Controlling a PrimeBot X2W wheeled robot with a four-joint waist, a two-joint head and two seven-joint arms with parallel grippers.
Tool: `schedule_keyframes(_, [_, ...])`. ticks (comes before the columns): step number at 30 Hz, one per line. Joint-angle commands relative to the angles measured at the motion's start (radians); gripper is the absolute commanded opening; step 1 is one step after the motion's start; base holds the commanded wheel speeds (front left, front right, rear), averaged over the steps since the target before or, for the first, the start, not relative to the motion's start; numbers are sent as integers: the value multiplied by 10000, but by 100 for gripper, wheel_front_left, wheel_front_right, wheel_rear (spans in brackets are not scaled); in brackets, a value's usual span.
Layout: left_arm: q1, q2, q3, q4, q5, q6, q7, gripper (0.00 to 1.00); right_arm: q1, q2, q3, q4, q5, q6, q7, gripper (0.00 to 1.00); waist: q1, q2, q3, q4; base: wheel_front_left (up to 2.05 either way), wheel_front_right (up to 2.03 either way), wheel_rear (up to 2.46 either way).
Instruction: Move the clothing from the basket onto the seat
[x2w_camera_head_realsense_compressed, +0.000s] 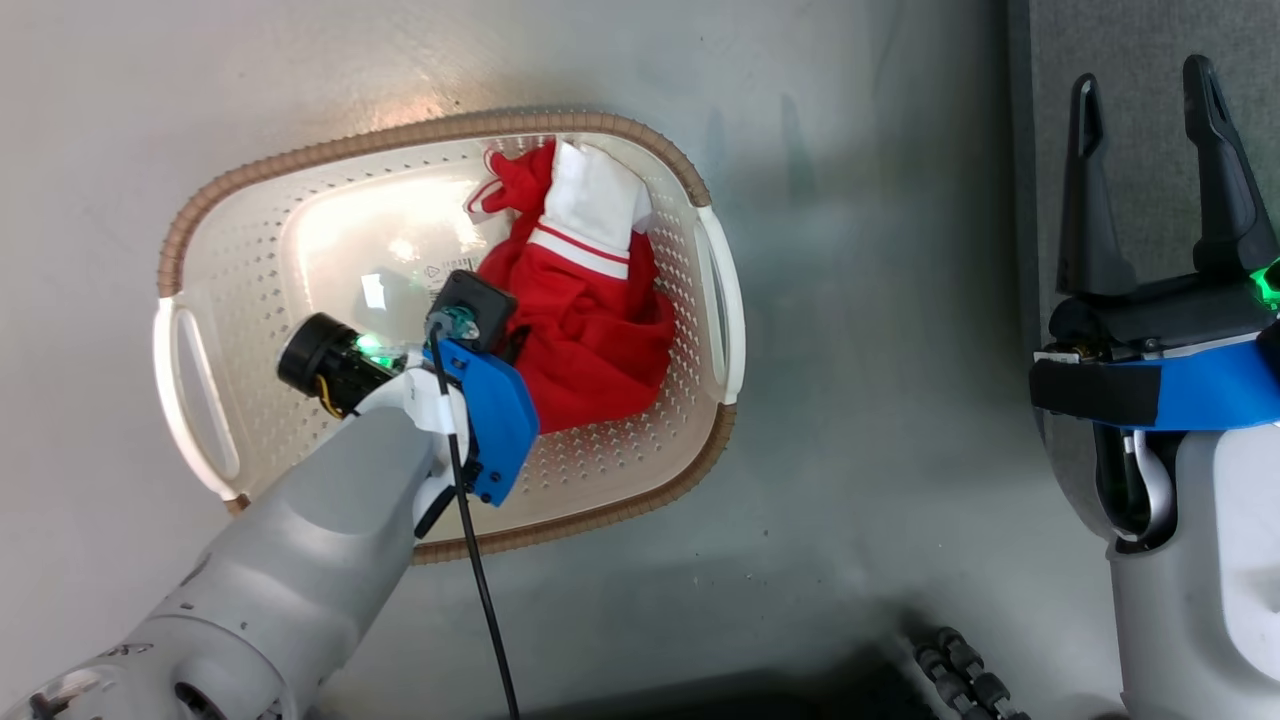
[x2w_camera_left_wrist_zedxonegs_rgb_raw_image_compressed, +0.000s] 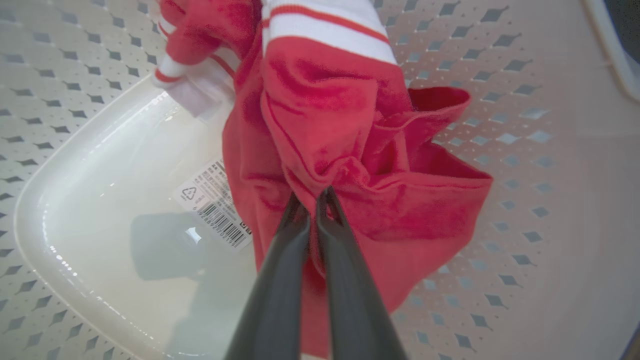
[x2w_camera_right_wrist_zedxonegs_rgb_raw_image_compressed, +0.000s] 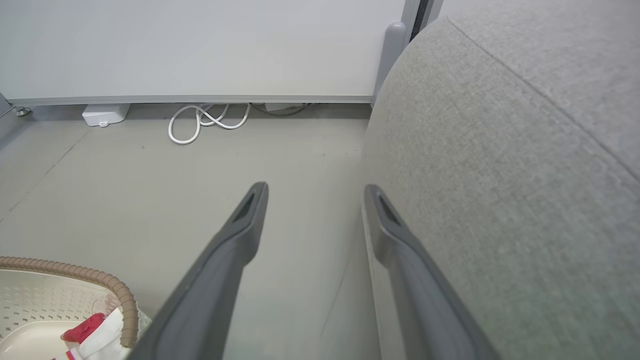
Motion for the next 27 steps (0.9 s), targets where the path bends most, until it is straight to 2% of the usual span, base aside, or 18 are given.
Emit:
schedule_keyframes(1, [4,-38,-31,-87,50,-14,-106,0,-138,-40,-5,26,69,1,0,100,0,0,-142,93,0,0,0])
schedule_keyframes(14, [615,-392,-44,-1007,666,-14,-1021,0,83,-261,-34,393,84,1,-3,100,0,0,-1392,736,0,0,0])
schedule_keyframes(27, [1063,-442,-44,-1632,328,-14,-1980,0,632,-423,-98,733,111,1,-3,100,0,0,-3006,1290,0,0,0])
